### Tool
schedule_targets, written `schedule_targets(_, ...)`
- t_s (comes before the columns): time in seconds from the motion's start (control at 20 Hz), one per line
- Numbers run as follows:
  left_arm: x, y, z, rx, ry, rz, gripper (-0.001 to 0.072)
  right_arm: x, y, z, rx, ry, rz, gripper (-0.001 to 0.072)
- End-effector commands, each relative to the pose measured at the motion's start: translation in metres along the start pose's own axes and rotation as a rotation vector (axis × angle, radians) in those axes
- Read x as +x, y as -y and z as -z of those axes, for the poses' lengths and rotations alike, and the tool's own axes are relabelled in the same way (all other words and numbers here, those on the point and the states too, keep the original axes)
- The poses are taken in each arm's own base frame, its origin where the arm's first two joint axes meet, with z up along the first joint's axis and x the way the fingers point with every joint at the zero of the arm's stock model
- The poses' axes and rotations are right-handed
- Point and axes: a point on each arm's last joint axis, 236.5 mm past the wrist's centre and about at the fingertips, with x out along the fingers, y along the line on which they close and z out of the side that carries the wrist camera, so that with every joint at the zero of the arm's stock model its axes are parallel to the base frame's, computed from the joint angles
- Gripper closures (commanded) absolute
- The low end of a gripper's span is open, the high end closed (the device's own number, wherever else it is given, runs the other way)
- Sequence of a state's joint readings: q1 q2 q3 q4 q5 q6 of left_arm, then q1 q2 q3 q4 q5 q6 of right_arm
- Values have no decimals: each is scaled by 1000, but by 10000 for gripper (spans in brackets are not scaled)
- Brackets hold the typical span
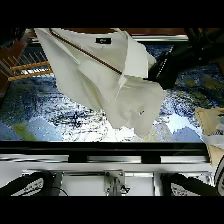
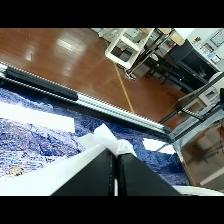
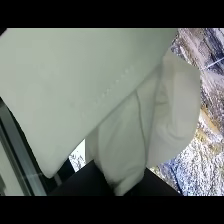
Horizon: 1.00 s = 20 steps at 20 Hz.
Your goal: Fold the shirts.
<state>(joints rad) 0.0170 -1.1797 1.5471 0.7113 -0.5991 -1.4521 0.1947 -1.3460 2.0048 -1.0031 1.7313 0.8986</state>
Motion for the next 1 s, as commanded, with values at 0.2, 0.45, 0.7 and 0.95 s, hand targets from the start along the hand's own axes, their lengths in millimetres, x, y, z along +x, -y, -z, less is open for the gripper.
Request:
schedule_targets(0.2, 0, 3, -1, -11, 4, 10, 652, 19, 16, 10, 45, -46, -5, 635)
schedule_targets(0.45, -1, 45, 5, 21, 3, 146, 652, 45, 19, 14, 82, -98, -24, 635)
schedule_targets(0.7, -23, 121, 35, 168, -114, 345, 652, 64, 32, -2, 79, -100, 109, 635)
schedule_targets(0.95, -61, 150, 87, 311, -328, 452, 652, 60, 50, -28, 169, 20, 183, 635)
